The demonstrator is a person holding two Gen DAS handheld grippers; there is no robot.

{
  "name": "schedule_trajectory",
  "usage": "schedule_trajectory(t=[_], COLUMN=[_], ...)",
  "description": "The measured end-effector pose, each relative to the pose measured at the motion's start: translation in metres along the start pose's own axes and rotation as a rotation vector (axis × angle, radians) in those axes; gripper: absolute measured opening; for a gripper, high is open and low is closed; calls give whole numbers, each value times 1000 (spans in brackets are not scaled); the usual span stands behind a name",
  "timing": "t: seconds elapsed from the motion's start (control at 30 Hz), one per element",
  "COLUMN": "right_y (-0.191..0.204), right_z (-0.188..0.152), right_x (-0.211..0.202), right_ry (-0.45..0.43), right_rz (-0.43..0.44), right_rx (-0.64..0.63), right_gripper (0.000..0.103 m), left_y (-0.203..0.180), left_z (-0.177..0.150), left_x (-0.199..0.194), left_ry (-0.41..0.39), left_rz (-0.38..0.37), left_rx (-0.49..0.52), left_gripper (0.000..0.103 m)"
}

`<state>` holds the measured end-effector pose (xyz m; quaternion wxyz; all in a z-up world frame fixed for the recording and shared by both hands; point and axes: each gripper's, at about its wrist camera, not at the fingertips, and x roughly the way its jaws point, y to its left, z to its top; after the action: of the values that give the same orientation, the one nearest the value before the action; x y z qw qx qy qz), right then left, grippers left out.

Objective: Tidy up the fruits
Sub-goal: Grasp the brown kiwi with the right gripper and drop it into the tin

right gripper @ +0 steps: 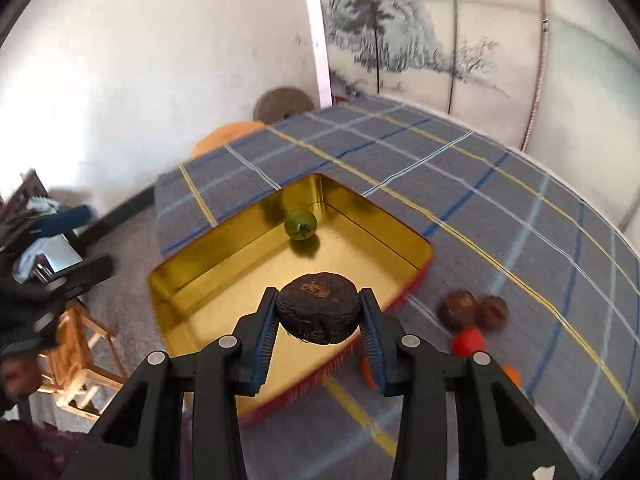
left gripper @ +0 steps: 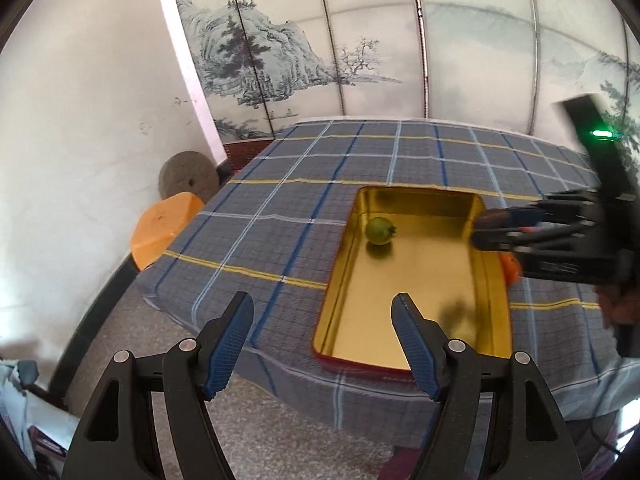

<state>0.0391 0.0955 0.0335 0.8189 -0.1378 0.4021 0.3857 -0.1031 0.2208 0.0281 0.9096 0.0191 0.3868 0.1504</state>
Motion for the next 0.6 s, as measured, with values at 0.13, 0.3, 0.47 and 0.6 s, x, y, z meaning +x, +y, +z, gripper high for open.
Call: schedule_trajectory(t=[0.13, 0.3, 0.47, 0.6], right_y=[4, 1, -7, -14], right_z=[14, 18, 32, 34], right_x=[48, 77, 82, 45], right_ry=[88, 128, 61, -112], right_rz=[-36, -70, -108, -112], right_rx=[-24, 5, 63, 122], right_gripper=[37, 37, 85, 94], left_y=[10, 21, 27, 27], left_z=[-2, -4, -7, -7], left_x=[5, 15, 19, 21], left_ry=[11, 30, 32, 37], left_rz=[-5, 8, 16, 22], left_rx=[-16, -32, -38, -34], left_gripper=[72, 73, 73, 74])
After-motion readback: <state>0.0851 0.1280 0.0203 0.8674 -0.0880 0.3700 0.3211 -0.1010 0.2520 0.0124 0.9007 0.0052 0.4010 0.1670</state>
